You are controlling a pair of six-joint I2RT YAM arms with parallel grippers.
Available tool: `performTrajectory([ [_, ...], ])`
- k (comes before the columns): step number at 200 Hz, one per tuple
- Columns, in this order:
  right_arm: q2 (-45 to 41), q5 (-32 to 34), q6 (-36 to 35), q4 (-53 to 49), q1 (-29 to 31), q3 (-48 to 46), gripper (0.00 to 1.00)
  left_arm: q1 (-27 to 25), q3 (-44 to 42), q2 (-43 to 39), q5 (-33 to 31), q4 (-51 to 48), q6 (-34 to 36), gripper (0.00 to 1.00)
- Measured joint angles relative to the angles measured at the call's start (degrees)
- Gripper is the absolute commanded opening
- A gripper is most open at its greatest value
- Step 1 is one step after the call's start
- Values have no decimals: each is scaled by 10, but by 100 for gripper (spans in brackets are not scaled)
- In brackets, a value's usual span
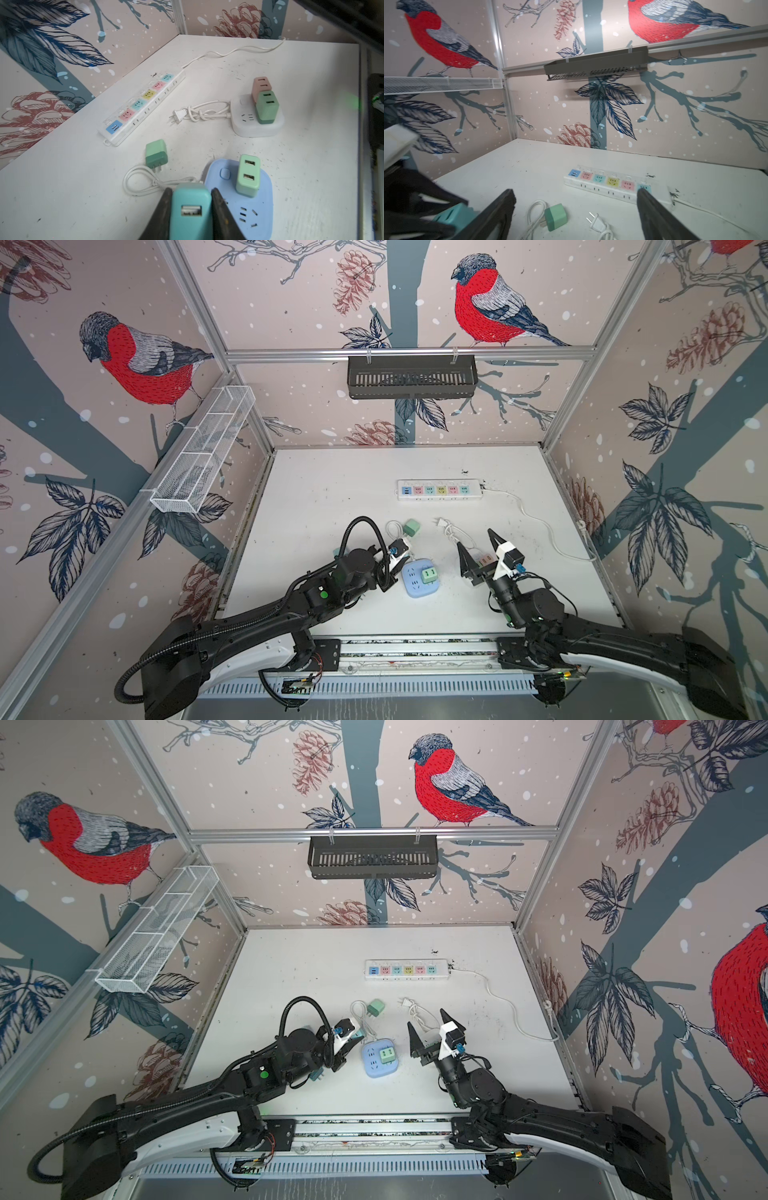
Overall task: Insert the plug
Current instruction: 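Carry the teal adapter to the light blue socket while the right gripper draws back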
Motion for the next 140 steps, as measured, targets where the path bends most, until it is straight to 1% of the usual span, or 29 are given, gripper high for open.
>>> performTrajectory([
  [24, -33, -16, 56, -90, -69, 10, 93, -19, -1, 29, 10, -8, 6, 0],
  [59, -35, -25, 108, -173, -145, 12, 94, -21, 25, 86, 42, -33, -17, 0],
  [84, -20, -28, 137, -201, -186, 13, 95, -22, 39, 125, 60, -35, -29, 0],
  [109, 2, -43, 161, -204, -217, 13, 95, -22, 57, 158, 80, -51, -33, 0],
  [140, 32, -54, 179, -205, -240, 19, 95, -23, 64, 172, 96, -57, -39, 0],
])
